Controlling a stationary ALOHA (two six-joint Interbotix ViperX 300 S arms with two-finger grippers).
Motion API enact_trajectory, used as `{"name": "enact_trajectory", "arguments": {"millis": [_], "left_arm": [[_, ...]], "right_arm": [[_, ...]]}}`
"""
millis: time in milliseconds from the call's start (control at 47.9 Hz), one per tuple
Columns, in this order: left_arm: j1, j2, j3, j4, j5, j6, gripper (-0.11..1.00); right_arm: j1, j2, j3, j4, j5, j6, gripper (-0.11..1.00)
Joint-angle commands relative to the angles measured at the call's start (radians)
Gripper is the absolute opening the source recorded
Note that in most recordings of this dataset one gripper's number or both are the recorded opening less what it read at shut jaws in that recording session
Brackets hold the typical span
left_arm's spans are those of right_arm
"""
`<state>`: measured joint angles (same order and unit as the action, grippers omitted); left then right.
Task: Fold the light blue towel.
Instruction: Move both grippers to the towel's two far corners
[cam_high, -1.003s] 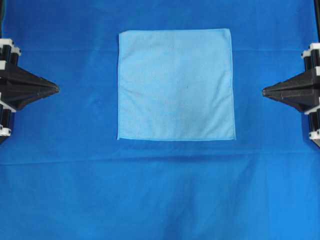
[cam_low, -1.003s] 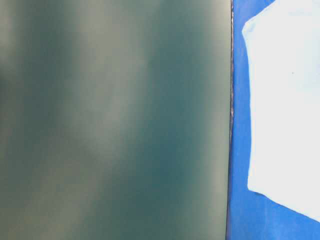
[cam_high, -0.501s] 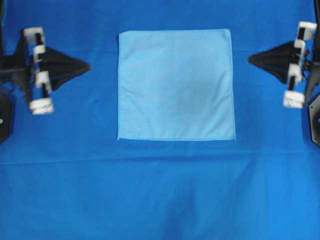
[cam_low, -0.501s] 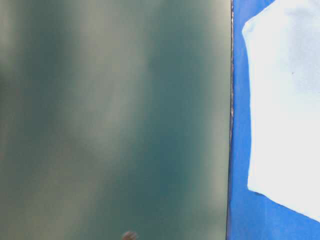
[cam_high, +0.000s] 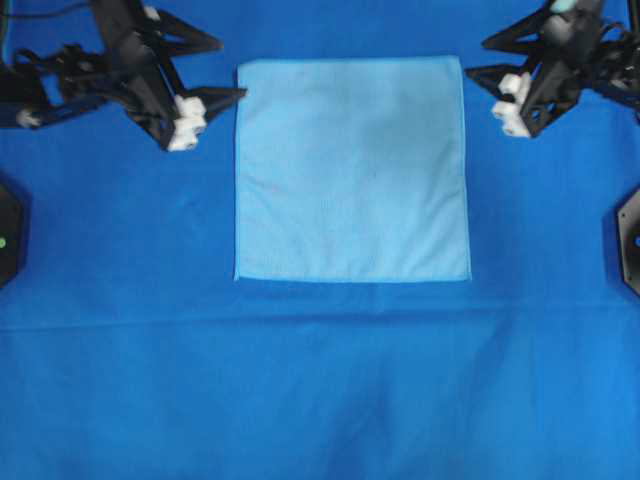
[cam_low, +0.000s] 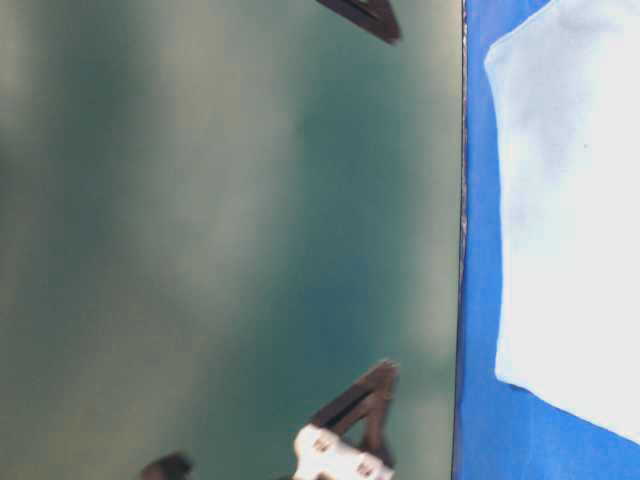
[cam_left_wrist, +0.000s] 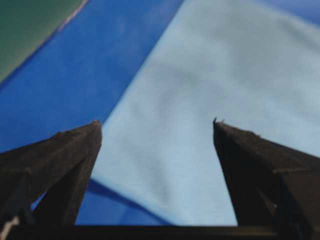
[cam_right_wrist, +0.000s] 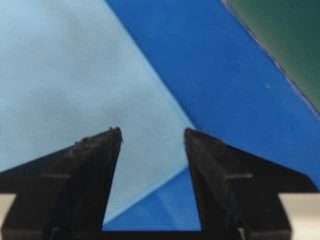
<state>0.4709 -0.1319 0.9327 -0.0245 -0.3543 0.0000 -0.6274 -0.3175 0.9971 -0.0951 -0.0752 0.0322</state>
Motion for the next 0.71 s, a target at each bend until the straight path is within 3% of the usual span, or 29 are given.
{"name": "enact_trajectory", "arguments": {"millis": [0,376,585,689], "left_arm": [[0.032,0.074,-0.051,-0.002,-0.011,0.008,0.83],[0.143,0.313,-0.133,0.000,-0.071,0.009,0.83],[0.146,0.379,-0.150,0.000,-0.064,0.009,0.80],[0.141,0.387,-0.147,0.003,-0.046,0.014,0.72]], "right_arm": [[-0.026,0.077,-0.051,-0.021,-0.005,0.000,0.57],[-0.091,0.348,-0.149,-0.064,-0.066,0.000,0.58],[-0.107,0.405,-0.161,-0.069,-0.067,0.000,0.57],[-0.107,0.408,-0.160,-0.074,-0.067,0.000,0.54]]}}
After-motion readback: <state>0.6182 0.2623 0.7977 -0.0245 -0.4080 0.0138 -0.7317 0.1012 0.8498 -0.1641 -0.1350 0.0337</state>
